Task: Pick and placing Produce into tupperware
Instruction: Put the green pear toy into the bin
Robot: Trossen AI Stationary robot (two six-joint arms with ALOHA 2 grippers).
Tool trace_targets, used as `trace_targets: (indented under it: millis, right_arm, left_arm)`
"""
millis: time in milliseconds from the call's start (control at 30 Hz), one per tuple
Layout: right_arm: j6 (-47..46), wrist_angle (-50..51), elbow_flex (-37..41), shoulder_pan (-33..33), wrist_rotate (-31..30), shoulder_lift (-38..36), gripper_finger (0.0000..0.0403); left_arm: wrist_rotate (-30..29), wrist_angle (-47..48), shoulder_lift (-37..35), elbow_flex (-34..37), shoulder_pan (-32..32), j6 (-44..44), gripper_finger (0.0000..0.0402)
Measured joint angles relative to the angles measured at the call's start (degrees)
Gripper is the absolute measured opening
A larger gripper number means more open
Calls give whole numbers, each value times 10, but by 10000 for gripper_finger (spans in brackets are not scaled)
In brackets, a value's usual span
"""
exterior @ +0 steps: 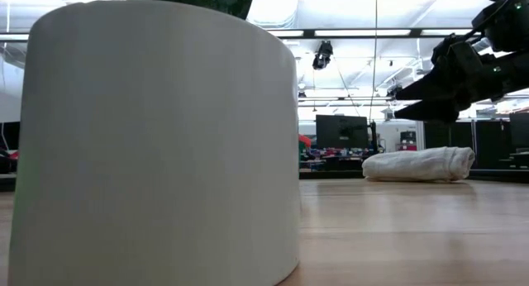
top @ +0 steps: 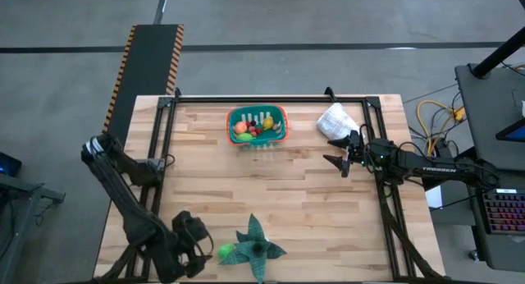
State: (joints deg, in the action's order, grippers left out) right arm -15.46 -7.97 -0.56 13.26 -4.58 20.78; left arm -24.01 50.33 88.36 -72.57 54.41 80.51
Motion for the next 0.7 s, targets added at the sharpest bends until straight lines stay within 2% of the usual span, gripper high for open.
trace_targets:
  millis: [367, 567, 700]
  right_arm:
    - [25, 0, 0, 0, 0, 0, 327]
    - [37, 0, 0, 0, 0, 0, 327]
    - [37, 1, 0, 0, 0, 0, 327]
  left_arm:
    - [9, -1, 93, -39, 0, 88, 381]
    - [-53, 2, 144, -84, 5, 92, 381]
    - [-71, 2, 171, -114, 13, 96, 381]
